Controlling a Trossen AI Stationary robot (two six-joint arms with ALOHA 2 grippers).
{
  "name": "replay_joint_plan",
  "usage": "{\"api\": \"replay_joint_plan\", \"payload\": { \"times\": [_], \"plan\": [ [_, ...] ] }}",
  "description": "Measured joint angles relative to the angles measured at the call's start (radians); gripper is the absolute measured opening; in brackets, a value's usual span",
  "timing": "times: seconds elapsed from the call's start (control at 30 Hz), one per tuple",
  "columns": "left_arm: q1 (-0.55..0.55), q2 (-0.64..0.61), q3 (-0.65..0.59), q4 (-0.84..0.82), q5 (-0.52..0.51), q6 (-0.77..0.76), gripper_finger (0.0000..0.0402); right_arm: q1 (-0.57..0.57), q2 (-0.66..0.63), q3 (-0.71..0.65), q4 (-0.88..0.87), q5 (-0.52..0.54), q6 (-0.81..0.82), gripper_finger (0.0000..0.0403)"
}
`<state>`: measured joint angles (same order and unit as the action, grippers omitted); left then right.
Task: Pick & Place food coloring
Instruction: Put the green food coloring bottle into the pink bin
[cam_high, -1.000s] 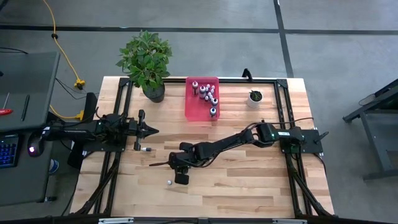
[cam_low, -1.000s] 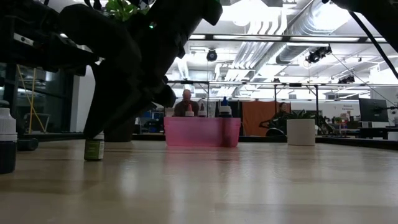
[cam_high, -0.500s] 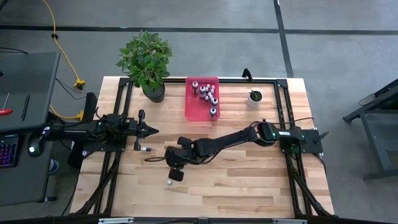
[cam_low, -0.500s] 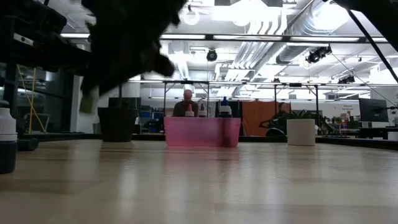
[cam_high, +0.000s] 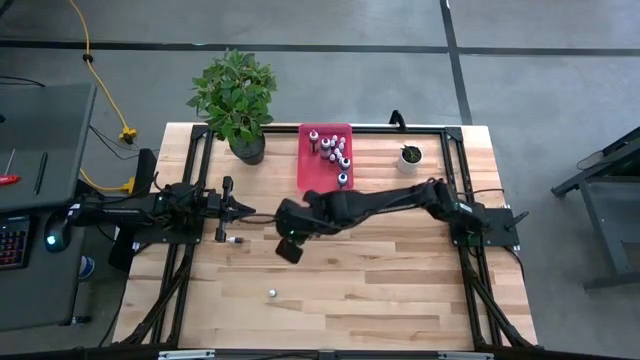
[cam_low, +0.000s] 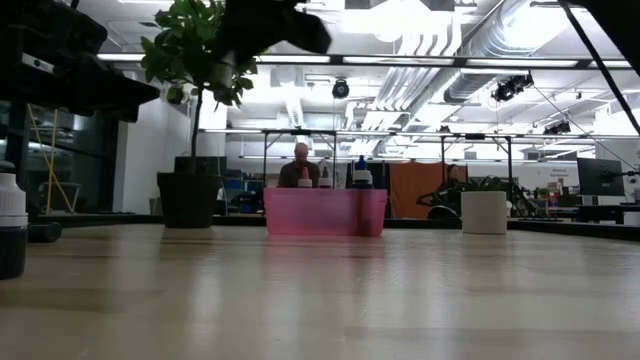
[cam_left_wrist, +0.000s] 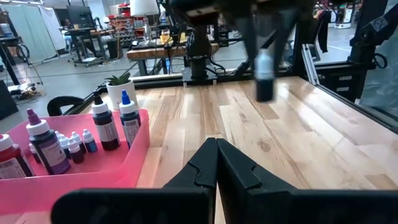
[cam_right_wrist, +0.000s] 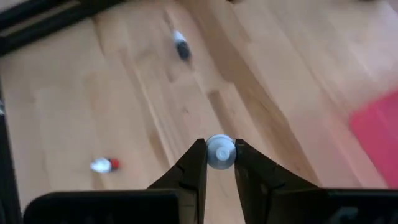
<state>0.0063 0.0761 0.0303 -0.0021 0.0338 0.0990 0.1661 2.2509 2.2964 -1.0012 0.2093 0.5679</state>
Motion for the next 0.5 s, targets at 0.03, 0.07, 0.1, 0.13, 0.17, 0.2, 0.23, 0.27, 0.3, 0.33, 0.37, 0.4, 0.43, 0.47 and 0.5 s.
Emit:
{"api": "replay_joint_plan", "payload": {
  "times": [0.03,0.07,0.1,0.13,0.17,0.2,0.23,0.27,0.3,0.33,0.37,0.4,0.43,0.47,0.5],
  "plan": [
    [0.0,0.0,0.0,0.0,0.0,0.0,0.0,-0.007,-0.008,0.0,-0.031,0.012,0.0,0.0056],
    [0.0,0.0,0.0,0.0,0.0,0.0,0.0,-0.016,-0.018,0.0,-0.059,0.034,0.001,0.0056],
    [0.0,0.0,0.0,0.0,0.0,0.0,0.0,-0.028,-0.03,0.0,-0.09,0.048,0.001,0.0056],
    [0.0,0.0,0.0,0.0,0.0,0.0,0.0,-0.041,-0.038,0.0,-0.118,0.063,0.001,0.0056],
    [0.0,0.0,0.0,0.0,0.0,0.0,0.0,-0.056,-0.047,0.0,-0.15,0.081,0.001,0.0056],
    [0.0,0.0,0.0,0.0,0.0,0.0,0.0,-0.072,-0.052,0.0,-0.187,0.089,0.003,0.0055],
    [0.0,0.0,0.0,0.0,0.0,0.0,0.0,-0.087,-0.054,0.0,-0.212,0.101,0.012,0.0055],
    [0.0,0.0,0.0,0.0,0.0,0.0,0.0,-0.106,-0.056,0.0,-0.229,0.109,0.025,0.0055],
    [0.0,0.0,0.0,0.0,0.0,0.0,0.0,-0.124,-0.056,0.0,-0.249,0.114,0.038,0.0055],
    [0.0,0.0,0.0,0.0,0.0,0.0,0.0,-0.142,-0.057,-0.001,-0.264,0.116,0.046,0.0055],
    [0.0,0.0,0.0,0.0,0.0,0.0,0.0,-0.16,-0.059,-0.001,-0.272,0.118,0.052,0.0055],
    [0.0,0.0,0.0,0.0,0.0,0.0,0.0,-0.179,-0.06,-0.001,-0.272,0.118,0.053,0.0055],
    [0.0,0.0,0.0,0.0,0.0,0.0,0.0,-0.197,-0.06,-0.001,-0.272,0.118,0.051,0.0055],
    [0.0,0.0,0.0,0.0,0.0,0.0,0.0,-0.215,-0.06,-0.001,-0.274,0.118,0.044,0.0055],
    [0.0,0.0,0.0,0.0,0.0,0.0,0.0,-0.232,-0.06,-0.001,-0.273,0.121,0.036,0.0055]
  ]
}}
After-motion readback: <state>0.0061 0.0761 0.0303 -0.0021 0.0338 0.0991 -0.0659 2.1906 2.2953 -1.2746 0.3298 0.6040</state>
